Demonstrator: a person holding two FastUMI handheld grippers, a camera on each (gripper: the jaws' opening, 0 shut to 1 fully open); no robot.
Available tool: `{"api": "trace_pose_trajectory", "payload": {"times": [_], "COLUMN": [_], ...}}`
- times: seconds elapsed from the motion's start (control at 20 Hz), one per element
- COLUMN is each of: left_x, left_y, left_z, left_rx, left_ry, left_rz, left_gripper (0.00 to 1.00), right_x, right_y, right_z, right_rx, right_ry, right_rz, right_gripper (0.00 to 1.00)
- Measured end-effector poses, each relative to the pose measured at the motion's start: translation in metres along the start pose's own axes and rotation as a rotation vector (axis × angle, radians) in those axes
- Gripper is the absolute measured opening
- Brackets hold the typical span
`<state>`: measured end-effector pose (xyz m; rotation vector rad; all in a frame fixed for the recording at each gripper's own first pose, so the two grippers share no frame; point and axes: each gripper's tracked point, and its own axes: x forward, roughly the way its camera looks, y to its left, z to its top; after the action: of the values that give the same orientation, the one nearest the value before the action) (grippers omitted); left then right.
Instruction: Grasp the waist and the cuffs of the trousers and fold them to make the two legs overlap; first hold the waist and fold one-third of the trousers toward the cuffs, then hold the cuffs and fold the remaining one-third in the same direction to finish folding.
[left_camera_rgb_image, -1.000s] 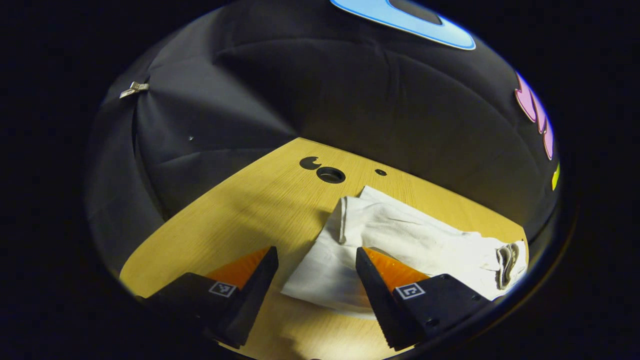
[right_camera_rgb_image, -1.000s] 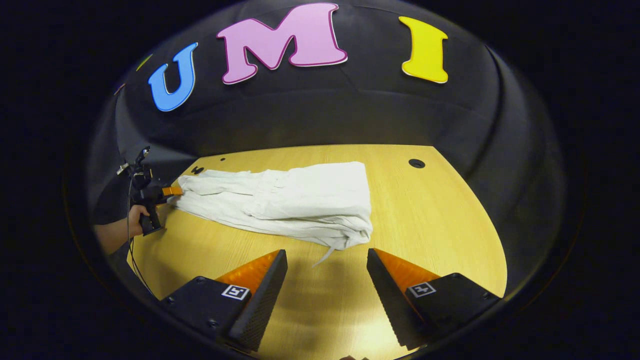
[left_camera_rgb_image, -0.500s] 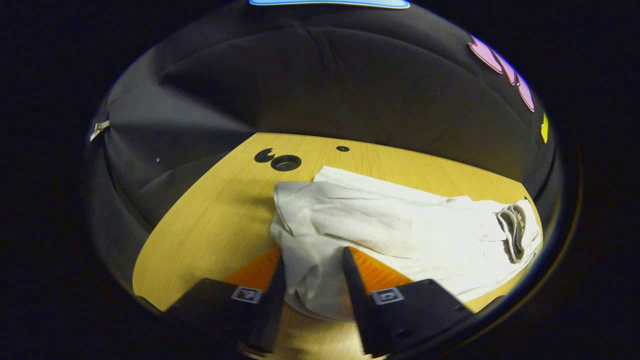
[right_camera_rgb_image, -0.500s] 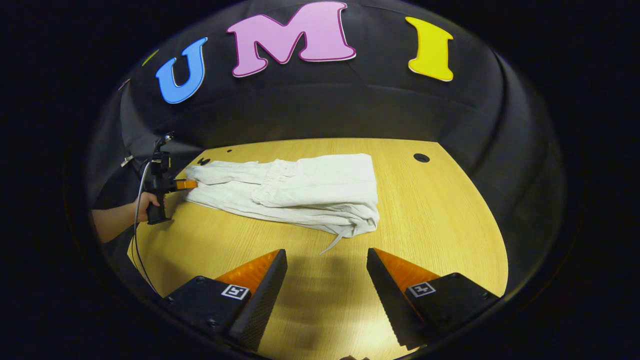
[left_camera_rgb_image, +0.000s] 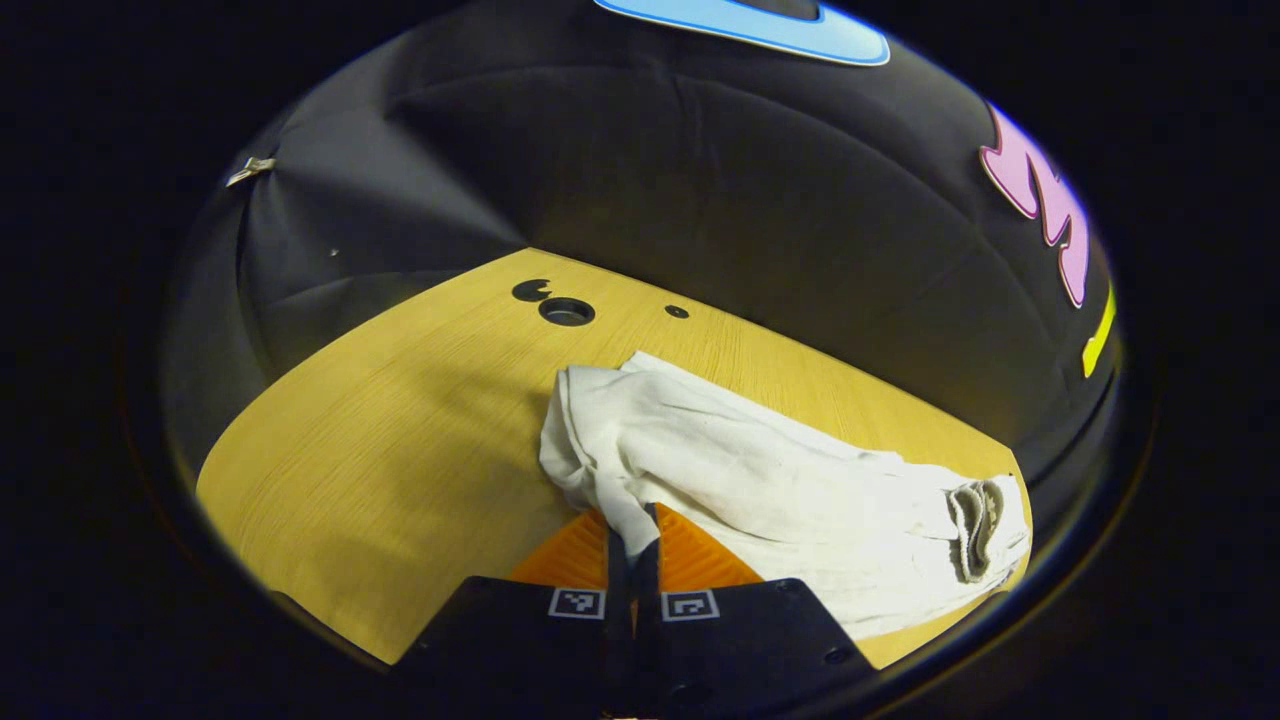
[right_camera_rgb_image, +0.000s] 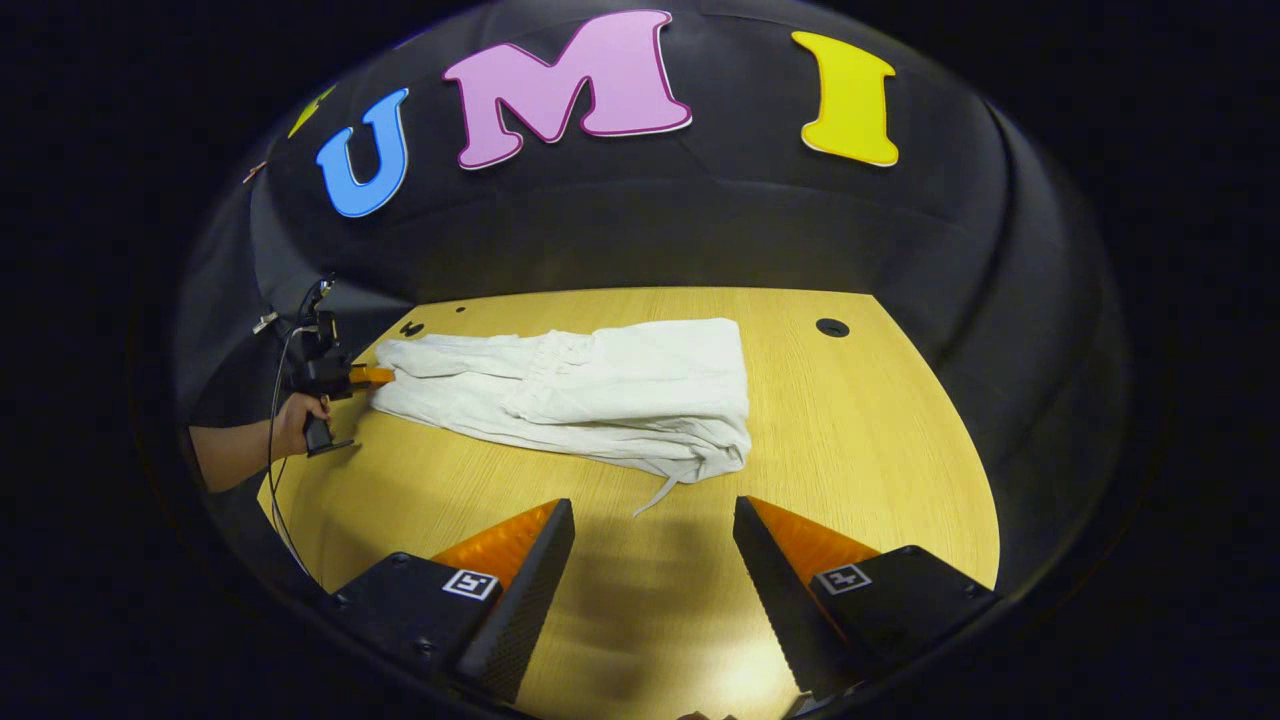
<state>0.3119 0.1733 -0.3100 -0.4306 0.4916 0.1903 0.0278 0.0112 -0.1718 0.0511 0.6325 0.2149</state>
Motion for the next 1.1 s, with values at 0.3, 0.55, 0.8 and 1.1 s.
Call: {"api": "trace_pose_trajectory", "payload": {"times": [0.3,0.55,0.8,1.1], "left_x": [-0.063,-0.097,-0.124,-0.140], "left_y": [-0.039,-0.086,-0.160,-0.252], "left_z": [0.044,0.083,0.113,0.115], "left_rx": [0.010,0.065,0.149,0.246], "left_ry": [-0.125,-0.200,-0.250,-0.259], "left_rz": [-0.014,-0.070,-0.162,-0.254], "left_gripper": [0.06,0.06,0.06,0.06], "right_x": [-0.006,-0.024,-0.034,-0.049], "right_y": [-0.026,-0.033,-0.030,-0.050], "right_z": [0.010,0.013,0.004,0.005], "right_rx": [-0.030,-0.005,0.032,0.064], "right_ry": [-0.034,-0.099,-0.101,-0.133], "right_rz": [0.061,0.051,0.056,0.019], "right_gripper": [0.99,0.99,0.98,0.99]}}
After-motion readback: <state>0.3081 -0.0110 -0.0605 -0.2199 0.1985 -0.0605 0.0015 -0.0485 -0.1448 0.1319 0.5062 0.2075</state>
